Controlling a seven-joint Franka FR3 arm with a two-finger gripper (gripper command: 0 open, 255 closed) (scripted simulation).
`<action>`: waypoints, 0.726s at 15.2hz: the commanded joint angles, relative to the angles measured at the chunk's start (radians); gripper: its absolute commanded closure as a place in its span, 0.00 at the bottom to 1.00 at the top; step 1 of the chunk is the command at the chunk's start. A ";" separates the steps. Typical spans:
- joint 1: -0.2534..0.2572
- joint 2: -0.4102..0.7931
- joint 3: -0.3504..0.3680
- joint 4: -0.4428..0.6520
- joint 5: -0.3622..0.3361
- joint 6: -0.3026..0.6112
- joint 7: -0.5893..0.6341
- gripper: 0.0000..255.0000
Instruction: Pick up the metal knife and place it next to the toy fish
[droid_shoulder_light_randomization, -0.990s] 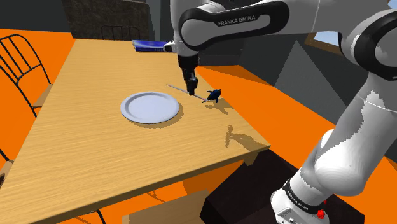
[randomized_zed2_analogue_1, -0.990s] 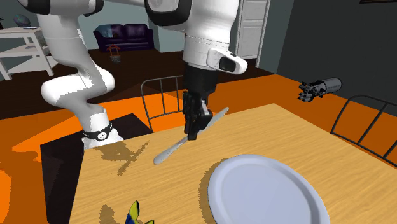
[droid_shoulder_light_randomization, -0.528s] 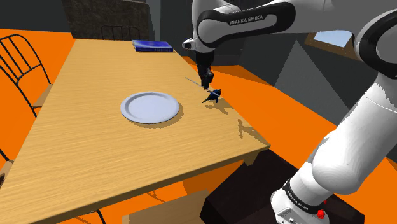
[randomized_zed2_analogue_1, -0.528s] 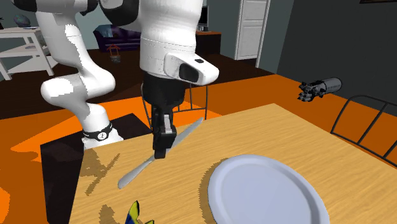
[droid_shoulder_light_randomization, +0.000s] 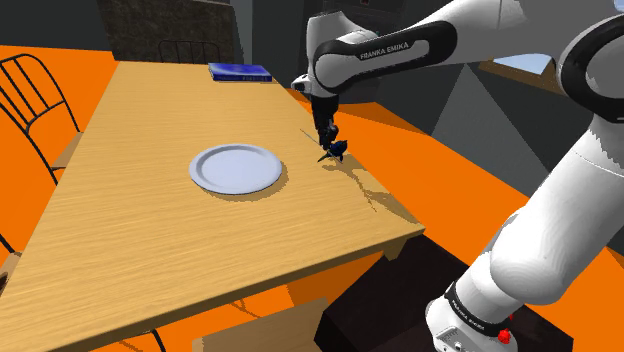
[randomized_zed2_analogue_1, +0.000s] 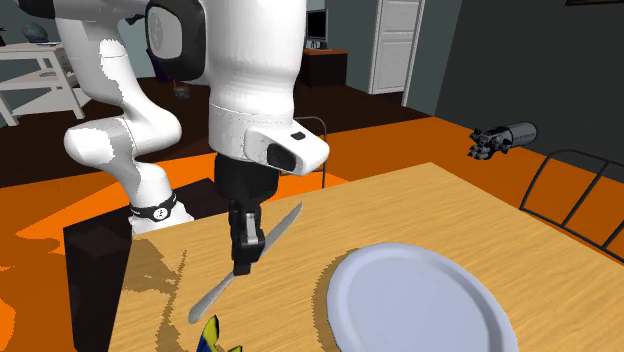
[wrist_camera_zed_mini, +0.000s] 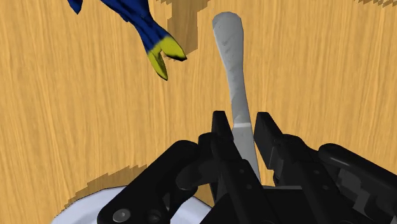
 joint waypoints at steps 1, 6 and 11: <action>0.000 0.010 0.000 -0.017 -0.003 0.027 0.007 1.00; 0.000 0.031 -0.001 -0.060 -0.011 0.090 0.020 1.00; -0.001 0.057 -0.002 -0.098 -0.021 0.152 0.035 1.00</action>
